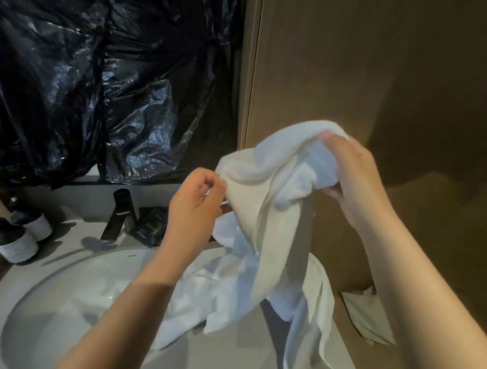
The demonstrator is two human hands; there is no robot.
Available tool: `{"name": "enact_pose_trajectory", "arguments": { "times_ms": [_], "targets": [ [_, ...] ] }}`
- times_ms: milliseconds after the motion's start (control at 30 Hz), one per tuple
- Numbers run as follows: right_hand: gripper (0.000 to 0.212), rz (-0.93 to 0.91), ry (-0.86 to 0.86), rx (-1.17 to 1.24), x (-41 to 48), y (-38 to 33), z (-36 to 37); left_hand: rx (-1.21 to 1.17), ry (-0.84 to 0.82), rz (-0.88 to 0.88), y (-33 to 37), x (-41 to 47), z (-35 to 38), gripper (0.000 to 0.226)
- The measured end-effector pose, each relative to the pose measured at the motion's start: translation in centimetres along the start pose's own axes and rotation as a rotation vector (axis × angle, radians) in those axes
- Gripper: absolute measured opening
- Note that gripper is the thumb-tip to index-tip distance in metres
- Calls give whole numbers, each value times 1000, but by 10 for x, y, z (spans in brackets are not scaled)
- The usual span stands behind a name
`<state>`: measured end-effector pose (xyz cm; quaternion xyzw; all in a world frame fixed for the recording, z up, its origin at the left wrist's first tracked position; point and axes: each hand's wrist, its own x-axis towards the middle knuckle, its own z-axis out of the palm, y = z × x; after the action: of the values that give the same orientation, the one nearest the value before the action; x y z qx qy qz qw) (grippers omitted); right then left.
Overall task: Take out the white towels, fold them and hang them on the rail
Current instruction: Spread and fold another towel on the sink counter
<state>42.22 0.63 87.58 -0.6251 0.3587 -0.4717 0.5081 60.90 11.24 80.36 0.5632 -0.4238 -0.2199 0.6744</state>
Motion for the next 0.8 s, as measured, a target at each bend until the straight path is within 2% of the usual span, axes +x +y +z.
{"name": "enact_pose_trajectory", "arguments": {
  "times_ms": [100, 200, 267, 367, 400, 467, 567, 700, 800],
  "targets": [
    [17, -41, -20, -43, -2, -2, 0, 8, 14, 34, 8, 3, 1, 16],
    [21, 3, 127, -140, 0, 16, -12, 33, -10, -3, -1, -3, 0, 17],
    [40, 136, 211, -326, 4, 46, -28, 128, -25, -58, -21, -11, 3, 15],
    [54, 432, 99, -675, -3, 104, -49, 299, -87, -220, -61, -26, 11, 15],
    [58, 481, 54, -757, -9, 123, -54, 327, -129, -272, -75, -32, 14, 15],
    [62, 499, 27, -773, -24, 151, -60, 374, -184, -338, -99, -43, 17, 16],
    [68, 385, 74, -708, -47, 170, -59, 407, -172, -391, -123, -54, 22, 18],
    [50, 39, 129, -705, -75, 169, -52, 338, -101, -467, -133, -62, 28, 17],
    [38, -111, 160, -691, -89, 168, -47, 318, -70, -433, -131, -78, 28, 19]
  ]
}}
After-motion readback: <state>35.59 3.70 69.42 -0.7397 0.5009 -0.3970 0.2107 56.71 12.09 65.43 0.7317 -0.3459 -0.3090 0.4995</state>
